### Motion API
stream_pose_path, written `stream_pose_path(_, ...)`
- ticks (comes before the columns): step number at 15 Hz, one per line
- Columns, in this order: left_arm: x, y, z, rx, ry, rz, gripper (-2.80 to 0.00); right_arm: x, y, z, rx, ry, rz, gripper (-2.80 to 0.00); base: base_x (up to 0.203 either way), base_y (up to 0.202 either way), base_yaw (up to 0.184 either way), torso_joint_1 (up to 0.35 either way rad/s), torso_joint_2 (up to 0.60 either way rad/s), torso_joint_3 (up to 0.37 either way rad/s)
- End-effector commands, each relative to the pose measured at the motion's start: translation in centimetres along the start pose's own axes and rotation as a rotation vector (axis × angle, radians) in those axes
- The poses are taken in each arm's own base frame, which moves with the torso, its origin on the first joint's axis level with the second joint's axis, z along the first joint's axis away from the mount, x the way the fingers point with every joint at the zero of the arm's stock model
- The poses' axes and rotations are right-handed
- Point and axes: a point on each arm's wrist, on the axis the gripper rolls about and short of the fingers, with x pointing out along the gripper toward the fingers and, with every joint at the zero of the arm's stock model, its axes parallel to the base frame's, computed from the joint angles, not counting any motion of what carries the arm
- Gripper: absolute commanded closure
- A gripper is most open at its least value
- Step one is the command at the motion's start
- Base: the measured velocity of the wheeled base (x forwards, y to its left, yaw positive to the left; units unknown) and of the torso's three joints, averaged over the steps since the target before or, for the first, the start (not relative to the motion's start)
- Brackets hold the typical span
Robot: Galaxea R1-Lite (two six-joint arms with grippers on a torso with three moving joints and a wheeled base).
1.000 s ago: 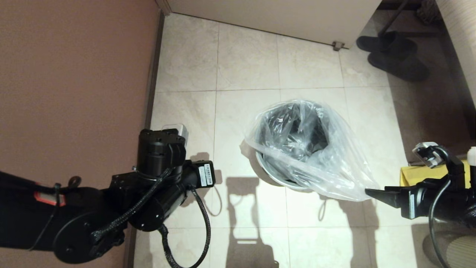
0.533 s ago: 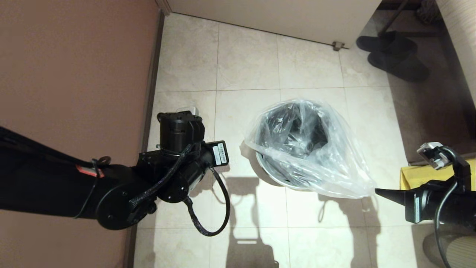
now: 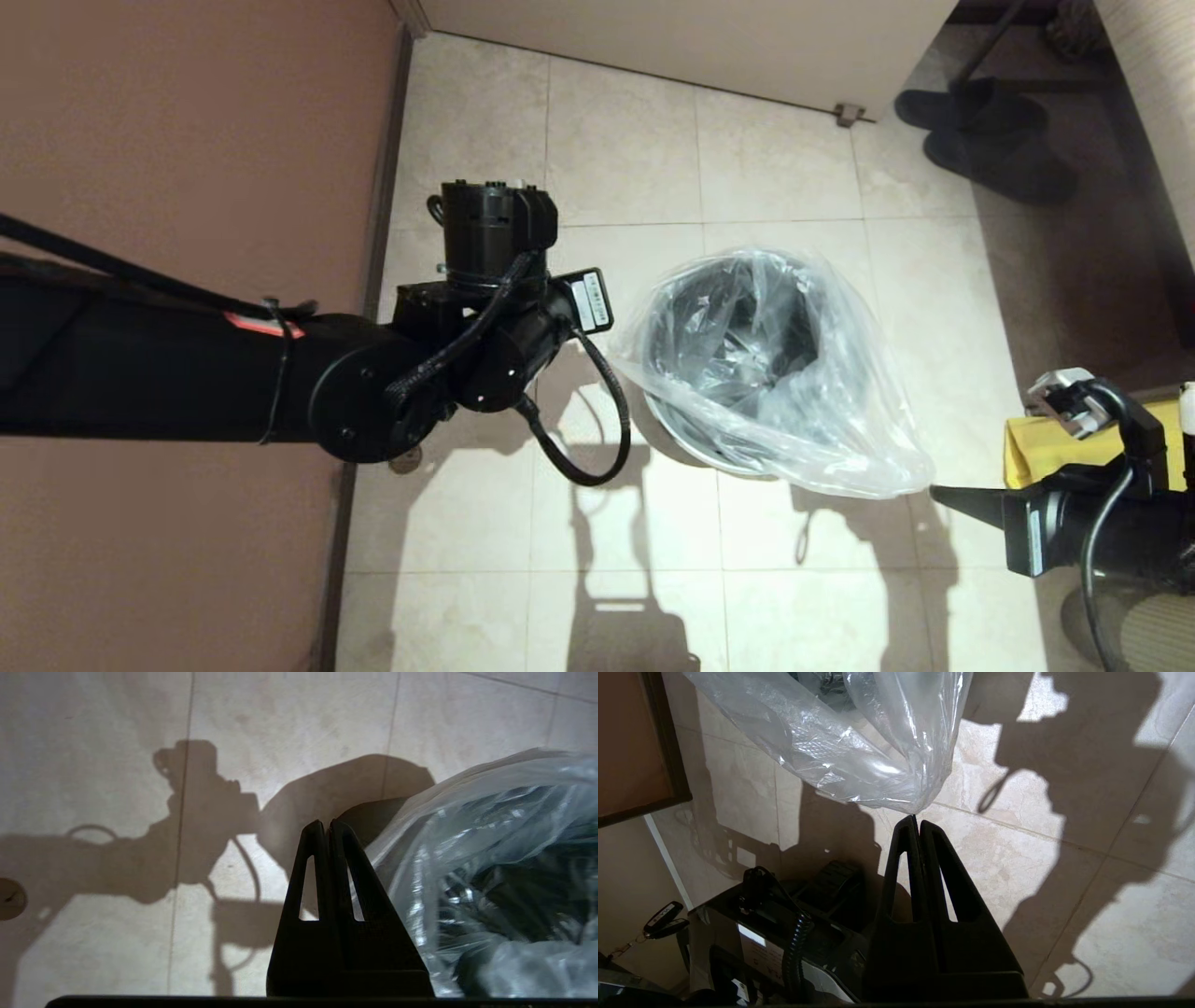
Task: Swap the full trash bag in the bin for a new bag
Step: Put the new garbage bag on the trash can
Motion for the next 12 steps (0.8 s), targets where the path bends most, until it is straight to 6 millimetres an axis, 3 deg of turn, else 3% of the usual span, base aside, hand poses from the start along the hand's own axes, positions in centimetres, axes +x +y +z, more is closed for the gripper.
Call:
stream_pose_path(1,1.0,-1.6,-0.2,-0.002,-0.001,-0.019,0.00,0.2,0.2,0.0,-0.005,0.004,0.009,0.00,0.000,0.000,0.000,0.000,0.00,0.000)
stream_pose_path(4,1.7,-5.0,0.2,0.000,0.037,-0.078,0.00,0.4,0.1,0.0,-0.008,0.009,0.006,0.00,0.000,0.000,0.000,0.000,0.00,0.000)
stream_pose_path(7,1.6,-8.1,-1.0,0.003,0.174,-0.156,0.00,0.8,0.0,-0.1,-0.007,0.018,-0.011,0.00,0.000,0.000,0.000,0.000,0.00,0.000)
stream_pose_path(12,1.9,-10.7,-2.4,-0.002,0.315,-0.236,0.00,0.9,0.0,0.0,-0.013,0.015,-0.013,0.00,0.000,0.000,0.000,0.000,0.00,0.000)
